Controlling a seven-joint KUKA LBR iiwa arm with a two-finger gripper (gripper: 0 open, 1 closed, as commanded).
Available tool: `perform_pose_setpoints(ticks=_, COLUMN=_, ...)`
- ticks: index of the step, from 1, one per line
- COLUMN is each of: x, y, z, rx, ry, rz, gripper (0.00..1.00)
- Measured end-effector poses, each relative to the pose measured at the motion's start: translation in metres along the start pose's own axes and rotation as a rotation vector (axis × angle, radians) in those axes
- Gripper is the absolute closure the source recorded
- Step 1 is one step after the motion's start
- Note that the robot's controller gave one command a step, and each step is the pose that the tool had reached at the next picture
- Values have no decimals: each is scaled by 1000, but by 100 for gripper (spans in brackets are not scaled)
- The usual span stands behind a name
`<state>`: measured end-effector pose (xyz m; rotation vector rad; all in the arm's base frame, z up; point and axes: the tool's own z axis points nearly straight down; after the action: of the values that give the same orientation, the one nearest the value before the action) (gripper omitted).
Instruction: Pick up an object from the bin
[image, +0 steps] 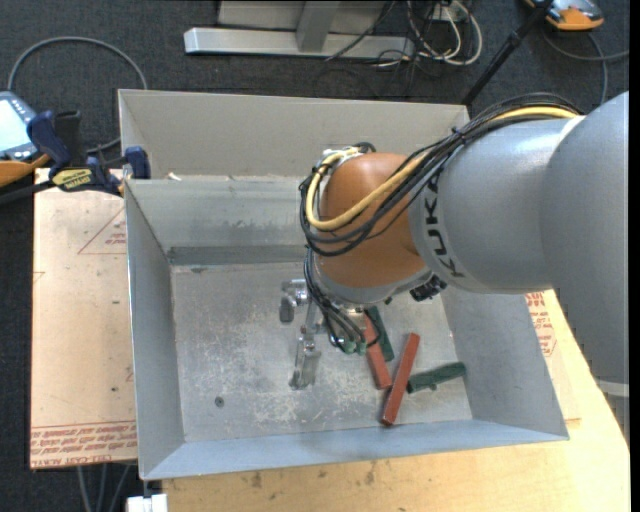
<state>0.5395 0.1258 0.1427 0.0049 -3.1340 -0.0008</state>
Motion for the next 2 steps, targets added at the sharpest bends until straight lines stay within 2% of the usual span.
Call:
perform_pose_setpoints(ticks=1, x=-95, y=-58, z=-1, rx=3, ry=-13, rz=-344, gripper=0)
perform_pose_setpoints(ticks=2, x=-82, y=-134, z=-89, rx=8, ry=-15, rz=-782, gripper=0)
